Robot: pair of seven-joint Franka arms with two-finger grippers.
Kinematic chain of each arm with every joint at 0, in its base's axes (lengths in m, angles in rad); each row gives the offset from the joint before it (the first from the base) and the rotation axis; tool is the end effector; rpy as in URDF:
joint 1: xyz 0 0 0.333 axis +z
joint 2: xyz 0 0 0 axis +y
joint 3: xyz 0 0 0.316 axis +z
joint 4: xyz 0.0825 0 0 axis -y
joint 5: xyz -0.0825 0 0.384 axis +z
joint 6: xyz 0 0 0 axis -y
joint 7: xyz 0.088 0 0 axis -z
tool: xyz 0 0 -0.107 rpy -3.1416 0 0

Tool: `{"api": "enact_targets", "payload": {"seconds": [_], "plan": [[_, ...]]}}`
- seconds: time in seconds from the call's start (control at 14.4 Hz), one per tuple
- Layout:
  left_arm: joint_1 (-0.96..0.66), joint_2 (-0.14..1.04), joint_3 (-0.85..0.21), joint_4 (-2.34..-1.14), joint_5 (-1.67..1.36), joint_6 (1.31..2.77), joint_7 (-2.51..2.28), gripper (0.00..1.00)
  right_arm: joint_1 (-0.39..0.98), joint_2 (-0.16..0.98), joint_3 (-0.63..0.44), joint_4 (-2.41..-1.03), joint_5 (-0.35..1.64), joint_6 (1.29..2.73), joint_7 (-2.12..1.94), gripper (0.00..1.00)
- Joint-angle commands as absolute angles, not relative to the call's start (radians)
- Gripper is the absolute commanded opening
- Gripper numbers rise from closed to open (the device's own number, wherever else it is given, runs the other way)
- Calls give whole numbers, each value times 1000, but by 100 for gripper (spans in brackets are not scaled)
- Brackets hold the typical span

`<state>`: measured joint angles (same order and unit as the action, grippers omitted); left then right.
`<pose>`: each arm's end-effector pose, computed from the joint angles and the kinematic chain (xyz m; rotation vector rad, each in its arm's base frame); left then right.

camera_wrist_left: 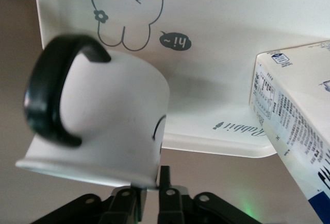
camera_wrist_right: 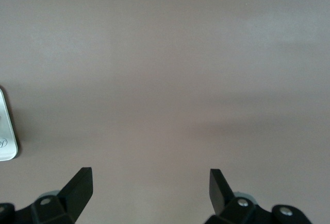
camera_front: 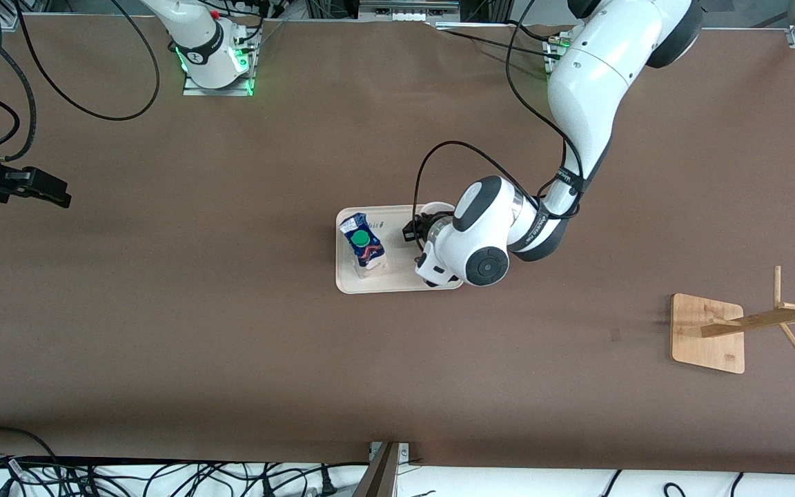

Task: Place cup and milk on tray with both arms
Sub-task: 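Release the mug and raise the left gripper away from the tray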

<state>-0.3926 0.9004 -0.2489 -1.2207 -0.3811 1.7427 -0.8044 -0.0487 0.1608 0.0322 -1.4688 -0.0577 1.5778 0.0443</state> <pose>0.5826 -0.4211 0.2274 2.7555 0.4970 -0.9240 0.6023 -0.0176 0.5803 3.0860 -0.0913 -0.0787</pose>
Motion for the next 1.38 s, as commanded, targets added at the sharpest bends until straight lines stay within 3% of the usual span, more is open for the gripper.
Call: {"api": "enact_targets", "payload": {"seconds": [0.0, 0.35, 0.69, 0.9, 1.31], "plan": [[-400, 904, -238, -1180, -367, 1732, -804, 100, -54, 144, 26, -1489, -55, 1591, 40, 100], [-358, 818, -239, -1172, -310, 1652, -804, 100, -63, 144, 18, -1486, -6, 1583, 93, 100], [-307, 643, -236, -1173, -132, 1622, -778, 100, -77, 149, 2, -1488, 18, 1591, 100, 100], [-301, 560, -235, -1173, -23, 1513, -660, 100, -51, 147, -29, -1488, 17, 1595, 104, 100], [-158, 424, -220, -1189, 23, 1437, -283, 100, -21, 147, -64, -1488, 18, 1595, 104, 100]]}}
